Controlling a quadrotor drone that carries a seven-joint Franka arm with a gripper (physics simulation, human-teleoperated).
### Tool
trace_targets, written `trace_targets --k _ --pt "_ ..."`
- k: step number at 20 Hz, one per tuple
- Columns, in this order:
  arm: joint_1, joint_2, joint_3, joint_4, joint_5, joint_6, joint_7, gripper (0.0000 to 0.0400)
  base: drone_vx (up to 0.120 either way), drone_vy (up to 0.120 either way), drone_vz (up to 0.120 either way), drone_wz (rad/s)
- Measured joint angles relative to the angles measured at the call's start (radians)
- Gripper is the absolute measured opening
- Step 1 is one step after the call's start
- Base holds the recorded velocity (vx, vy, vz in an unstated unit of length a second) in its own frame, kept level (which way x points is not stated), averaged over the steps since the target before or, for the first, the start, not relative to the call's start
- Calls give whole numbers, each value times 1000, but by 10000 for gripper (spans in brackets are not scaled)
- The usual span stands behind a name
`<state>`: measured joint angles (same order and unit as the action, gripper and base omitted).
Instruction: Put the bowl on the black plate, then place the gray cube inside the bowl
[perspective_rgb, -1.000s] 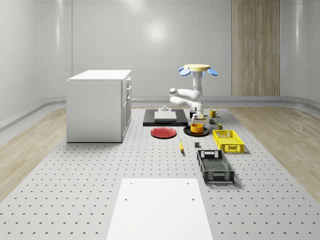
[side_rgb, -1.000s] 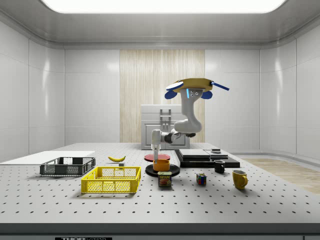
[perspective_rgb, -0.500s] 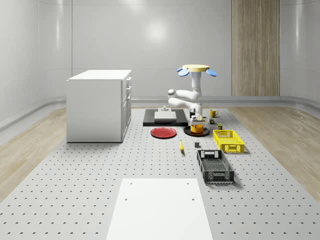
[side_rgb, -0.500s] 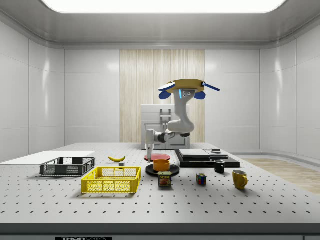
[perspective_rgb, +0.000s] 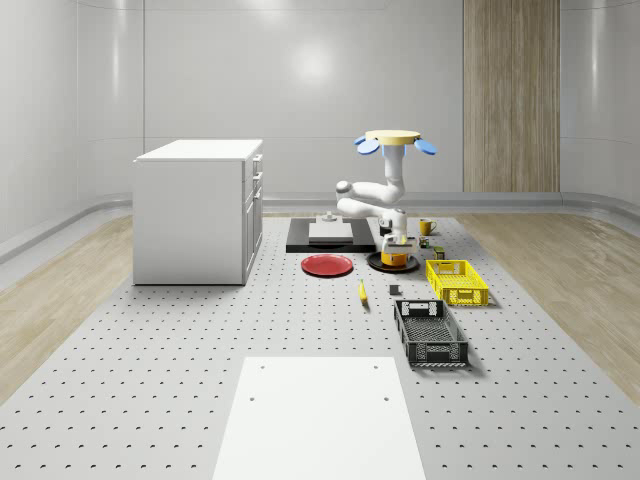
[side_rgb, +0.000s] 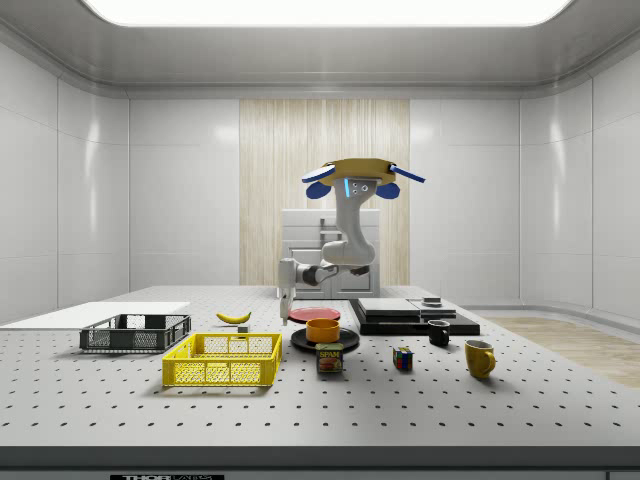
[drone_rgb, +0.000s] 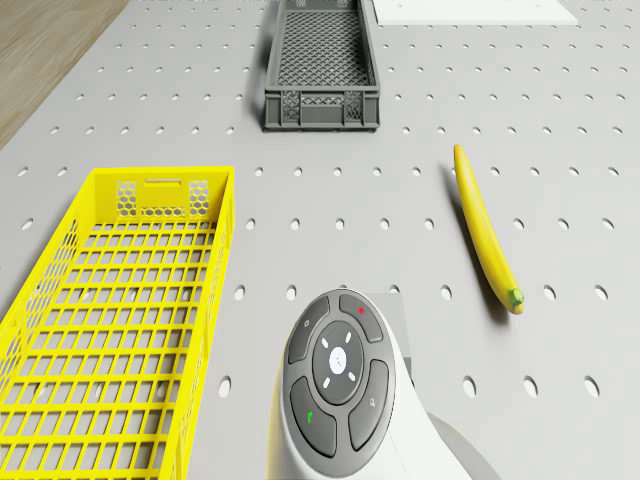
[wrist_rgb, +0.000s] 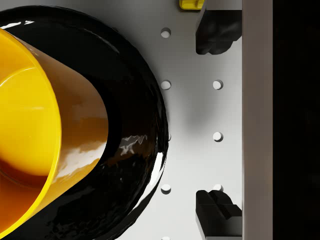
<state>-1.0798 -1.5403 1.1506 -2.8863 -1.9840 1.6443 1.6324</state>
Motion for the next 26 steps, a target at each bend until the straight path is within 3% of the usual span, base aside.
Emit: trace_targets --k 4,12,26 --pt "2 4 -1 0 -2 -4 -1 400 120 -10 -90 0" --pt "5 10 -2 -1 -5 -10 -4 400 120 -120 -115 0" --pt "10 20 -4 -2 -9 -20 -7 400 120 -20 0 0"
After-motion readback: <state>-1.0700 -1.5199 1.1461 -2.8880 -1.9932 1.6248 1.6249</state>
